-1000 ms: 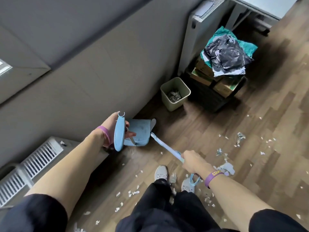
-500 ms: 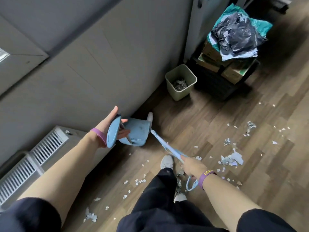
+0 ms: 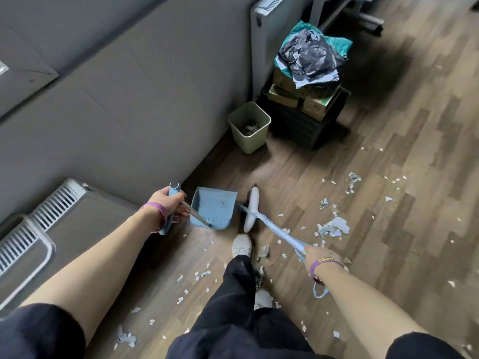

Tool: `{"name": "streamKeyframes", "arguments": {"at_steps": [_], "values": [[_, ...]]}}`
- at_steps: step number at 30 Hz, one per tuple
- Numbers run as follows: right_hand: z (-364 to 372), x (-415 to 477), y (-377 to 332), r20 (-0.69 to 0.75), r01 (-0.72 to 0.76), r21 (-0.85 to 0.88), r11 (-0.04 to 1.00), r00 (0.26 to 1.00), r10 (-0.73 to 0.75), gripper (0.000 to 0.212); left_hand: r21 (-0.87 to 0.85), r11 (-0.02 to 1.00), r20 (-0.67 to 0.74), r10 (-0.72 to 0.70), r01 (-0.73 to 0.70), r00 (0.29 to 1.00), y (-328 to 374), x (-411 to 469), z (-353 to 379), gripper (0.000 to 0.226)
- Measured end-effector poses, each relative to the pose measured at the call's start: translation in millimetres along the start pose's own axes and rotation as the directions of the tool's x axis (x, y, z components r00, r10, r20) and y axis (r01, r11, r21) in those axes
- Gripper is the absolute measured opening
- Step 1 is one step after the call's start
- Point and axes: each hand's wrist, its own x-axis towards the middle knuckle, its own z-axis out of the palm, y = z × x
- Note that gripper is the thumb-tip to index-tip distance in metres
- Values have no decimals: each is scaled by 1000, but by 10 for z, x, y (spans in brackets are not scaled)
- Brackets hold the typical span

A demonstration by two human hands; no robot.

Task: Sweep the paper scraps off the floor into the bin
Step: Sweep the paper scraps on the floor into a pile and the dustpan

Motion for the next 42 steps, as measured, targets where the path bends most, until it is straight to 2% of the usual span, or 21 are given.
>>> {"name": "streamKeyframes", "arguments": {"at_steps": [4, 11, 13, 17, 24, 29, 34, 42], "values": [[205, -291, 380, 2, -108, 27, 994, 994, 108, 42, 87, 996, 12, 25, -26, 1000, -150, -325, 238, 9], [448, -677, 831, -19, -238, 59, 969, 971, 239, 42, 102, 994, -18, -23, 25, 1000, -358, -520, 452, 10], [478, -740, 875, -55, -250, 15, 968, 967, 250, 41, 117, 993, -42, -10, 15, 999, -414, -579, 466, 9], [417, -832, 746, -139, -186, -28, 982, 974, 180, 37, 141, 990, -43, -19, 25, 999, -667, -689, 400, 11], [394, -968, -149, -185, -35, -139, 990, 983, 9, 35, 222, 974, -23, -43, 47, 999, -1329, -712, -81, 14], [464, -1034, -1034, -200, 84, -213, 973, 971, -128, 34, 191, 978, -15, -81, 83, 997, -1841, -728, -500, 12], [458, -1117, -1823, -172, 183, -242, 953, 958, -228, 35, 198, 966, 63, -184, 168, 981, -2304, -758, -990, 1], [687, -1191, -2778, -114, 313, -256, 914, 930, -351, 37, 152, 955, 56, -265, 254, 963, -2874, -831, -1485, 10]]}}
